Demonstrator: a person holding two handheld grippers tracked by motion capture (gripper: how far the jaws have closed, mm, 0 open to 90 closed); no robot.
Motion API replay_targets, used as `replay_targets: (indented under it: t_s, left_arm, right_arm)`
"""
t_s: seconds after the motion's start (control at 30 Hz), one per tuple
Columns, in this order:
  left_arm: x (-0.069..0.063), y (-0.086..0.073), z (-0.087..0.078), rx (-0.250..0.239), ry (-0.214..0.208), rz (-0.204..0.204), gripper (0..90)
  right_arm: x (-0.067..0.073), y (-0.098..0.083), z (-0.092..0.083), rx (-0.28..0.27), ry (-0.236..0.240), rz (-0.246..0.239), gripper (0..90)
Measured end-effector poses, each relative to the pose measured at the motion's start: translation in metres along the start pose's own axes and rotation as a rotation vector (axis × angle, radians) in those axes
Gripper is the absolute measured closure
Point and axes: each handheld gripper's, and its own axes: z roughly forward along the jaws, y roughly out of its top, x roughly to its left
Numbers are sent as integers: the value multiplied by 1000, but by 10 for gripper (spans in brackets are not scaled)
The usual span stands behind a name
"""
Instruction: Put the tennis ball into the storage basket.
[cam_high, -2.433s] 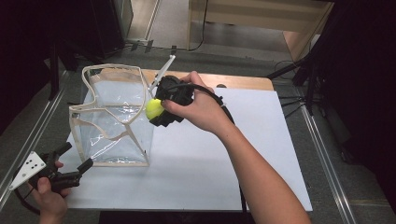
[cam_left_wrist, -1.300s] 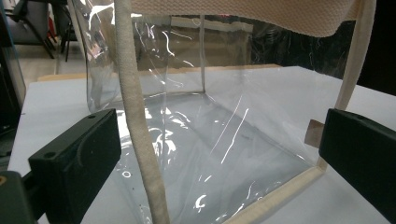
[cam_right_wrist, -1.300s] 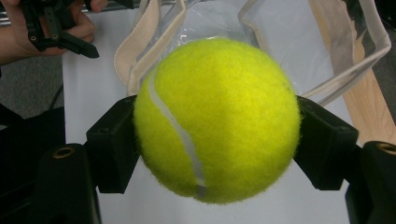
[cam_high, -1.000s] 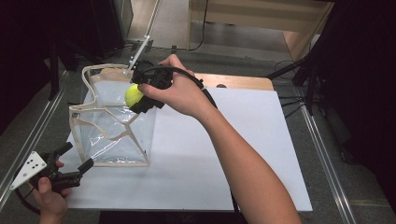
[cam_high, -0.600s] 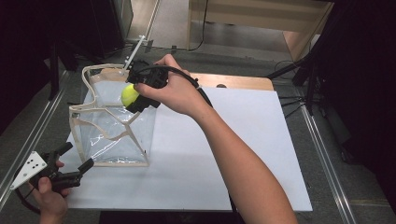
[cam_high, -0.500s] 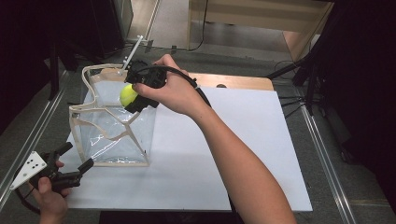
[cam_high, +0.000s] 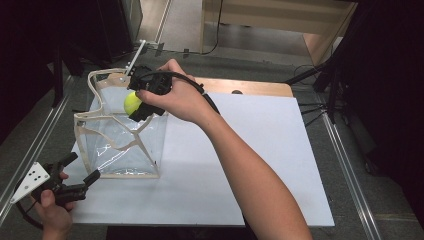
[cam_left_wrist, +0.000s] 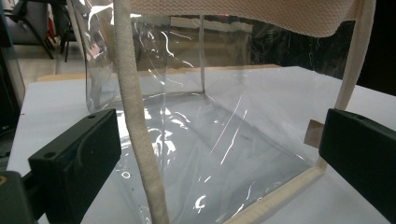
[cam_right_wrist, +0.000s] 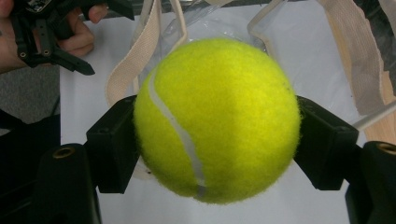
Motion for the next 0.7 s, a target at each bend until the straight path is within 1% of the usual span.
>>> replay_targets:
  t_s: [0.1,0.13,0.17,0.23,0.7]
  left_arm:
    - [0,0,0,0,0,0,0]
    - [0,0,0,-1,-1,0,0]
    - [0,0,0,2,0,1,0]
    - [0,0,0,1,-1,1,0]
    - [0,0,0,-1,-1,1,0]
  right_arm:
    - [-1,1,3,5,3,-3,234]
    - [-1,1,4,6,5,7,234]
    - [-2,1,5,5,4,-4,234]
    - [-2,1,7,11,6,2,234]
    - [-4,0,22,28,12,-6,234]
